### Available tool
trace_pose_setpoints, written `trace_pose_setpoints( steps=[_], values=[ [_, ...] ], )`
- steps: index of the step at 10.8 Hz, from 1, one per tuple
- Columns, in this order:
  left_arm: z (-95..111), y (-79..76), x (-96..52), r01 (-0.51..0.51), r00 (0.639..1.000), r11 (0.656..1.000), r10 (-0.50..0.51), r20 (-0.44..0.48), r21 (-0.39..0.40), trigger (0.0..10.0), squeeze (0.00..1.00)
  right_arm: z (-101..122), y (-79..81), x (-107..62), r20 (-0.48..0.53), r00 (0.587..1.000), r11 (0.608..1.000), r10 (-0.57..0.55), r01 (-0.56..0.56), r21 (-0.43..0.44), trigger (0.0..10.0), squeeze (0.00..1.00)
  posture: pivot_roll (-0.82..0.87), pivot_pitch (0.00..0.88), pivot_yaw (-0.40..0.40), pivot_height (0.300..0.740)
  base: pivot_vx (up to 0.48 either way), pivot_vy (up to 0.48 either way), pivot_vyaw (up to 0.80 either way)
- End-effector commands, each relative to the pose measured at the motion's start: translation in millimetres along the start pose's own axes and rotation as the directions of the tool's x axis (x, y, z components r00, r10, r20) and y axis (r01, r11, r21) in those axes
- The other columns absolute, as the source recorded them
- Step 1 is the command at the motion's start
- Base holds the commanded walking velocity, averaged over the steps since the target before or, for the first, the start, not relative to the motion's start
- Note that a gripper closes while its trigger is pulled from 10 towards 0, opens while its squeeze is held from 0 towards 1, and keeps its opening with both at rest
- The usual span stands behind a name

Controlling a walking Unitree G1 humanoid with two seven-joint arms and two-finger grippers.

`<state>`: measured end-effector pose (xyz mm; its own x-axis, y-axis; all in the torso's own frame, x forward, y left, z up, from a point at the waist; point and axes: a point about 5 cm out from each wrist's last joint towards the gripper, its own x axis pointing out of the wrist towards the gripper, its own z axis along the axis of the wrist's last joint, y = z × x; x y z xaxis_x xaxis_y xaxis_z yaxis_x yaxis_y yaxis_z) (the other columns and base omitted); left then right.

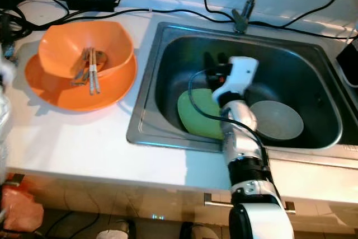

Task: Kitchen organization

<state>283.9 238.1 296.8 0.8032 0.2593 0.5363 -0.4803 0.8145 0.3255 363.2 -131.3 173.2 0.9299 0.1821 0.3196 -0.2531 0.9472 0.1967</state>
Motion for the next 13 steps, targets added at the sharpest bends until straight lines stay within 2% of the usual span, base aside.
trace_pose_setpoints(
  steps=[1,3,4,5,7,8,10,13],
  values=[
    [9.0,-10.2,2.1,0.038,0.997,0.999,-0.035,0.073,-0.030,10.0,0.00,10.4,-6.7,-0.2,0.052,0.998,1.000,-0.027,0.027,-0.010,10.0,0.00,0.15,0.104,-0.069,0.740,0.000,0.000,0.00],
    [33.4,-44.9,2.9,0.194,0.965,0.966,-0.157,0.211,-0.169,10.0,0.00,22.5,-6.6,2.6,0.110,0.993,0.999,-0.030,0.032,-0.016,10.0,0.00,0.14,0.110,-0.068,0.740,0.000,0.000,0.00],
    [41.8,-56.3,3.0,0.244,0.952,0.945,-0.190,0.242,-0.219,10.0,0.00,24.9,-6.8,2.6,0.125,0.991,0.999,-0.038,0.040,-0.009,10.0,0.00,0.13,0.111,-0.066,0.740,0.000,0.000,0.00],
    [47.2,-83.6,-3.7,0.329,0.933,0.878,-0.247,0.260,-0.348,10.0,0.00,25.4,-6.4,1.8,0.128,0.991,0.999,-0.036,0.039,-0.022,10.0,0.00,0.13,0.111,-0.066,0.740,0.000,0.000,0.00],
    [43.7,-102.8,-8.9,0.367,0.924,0.848,-0.285,0.256,-0.382,10.0,0.00,26.2,-6.3,0.9,0.132,0.990,0.999,-0.040,0.045,-0.030,10.0,0.00,0.13,0.111,-0.066,0.740,0.000,0.000,0.00],
    [45.8,-110.3,-7.7,0.374,0.923,0.831,-0.287,0.257,-0.411,10.0,0.00,29.5,-5.8,0.8,0.145,0.989,0.998,-0.040,0.045,-0.035,10.0,0.00,0.12,0.115,-0.065,0.740,0.000,0.000,0.00],
    [45.2,-120.1,-11.6,0.409,0.909,0.817,-0.324,0.264,-0.406,10.0,0.00,30.7,-5.1,-0.2,0.158,0.987,0.999,-0.040,0.045,-0.029,10.0,0.00,0.11,0.118,-0.063,0.740,0.000,0.000,0.00],
    [42.1,-118.2,-9.0,0.387,0.918,0.825,-0.303,0.255,-0.412,10.0,0.00,33.9,-3.9,-0.1,0.169,0.985,0.999,-0.040,0.046,-0.029,10.0,0.00,0.11,0.119,-0.062,0.740,0.000,0.000,0.00]
  ],
)
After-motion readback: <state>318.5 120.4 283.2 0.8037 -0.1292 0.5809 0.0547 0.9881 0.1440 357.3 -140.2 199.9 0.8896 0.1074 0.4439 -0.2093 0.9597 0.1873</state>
